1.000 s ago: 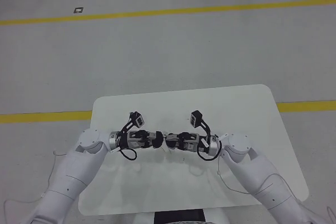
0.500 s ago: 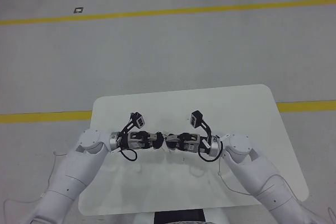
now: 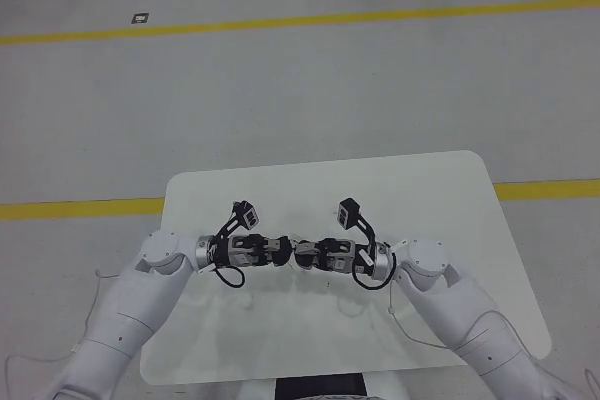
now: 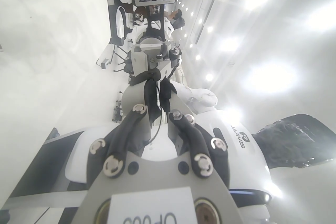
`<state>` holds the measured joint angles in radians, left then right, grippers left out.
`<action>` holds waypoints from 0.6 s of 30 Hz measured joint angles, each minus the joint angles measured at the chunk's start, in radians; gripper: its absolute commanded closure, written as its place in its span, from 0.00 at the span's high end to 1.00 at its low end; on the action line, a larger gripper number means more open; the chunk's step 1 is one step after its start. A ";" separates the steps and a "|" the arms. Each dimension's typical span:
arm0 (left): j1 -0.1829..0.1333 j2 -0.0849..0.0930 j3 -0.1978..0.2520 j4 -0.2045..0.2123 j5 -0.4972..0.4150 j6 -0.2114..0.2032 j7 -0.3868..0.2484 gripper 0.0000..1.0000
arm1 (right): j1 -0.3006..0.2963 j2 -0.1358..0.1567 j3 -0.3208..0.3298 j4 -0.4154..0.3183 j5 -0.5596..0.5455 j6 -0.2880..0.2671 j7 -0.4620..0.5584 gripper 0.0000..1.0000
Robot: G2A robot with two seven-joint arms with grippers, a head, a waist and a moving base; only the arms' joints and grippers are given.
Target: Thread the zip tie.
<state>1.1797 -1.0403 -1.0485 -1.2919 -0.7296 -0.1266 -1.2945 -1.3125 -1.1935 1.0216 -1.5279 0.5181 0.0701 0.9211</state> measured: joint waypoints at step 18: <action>-0.009 0.005 0.015 0.006 -0.001 0.003 -0.004 0.00 | 0.009 0.003 -0.012 0.001 0.000 -0.005 0.012 0.00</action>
<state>1.1710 -1.0357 -1.0332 -1.2858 -0.7307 -0.1235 -1.2988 -1.3038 -1.1910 1.0100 -1.5264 0.5182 0.0652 0.9327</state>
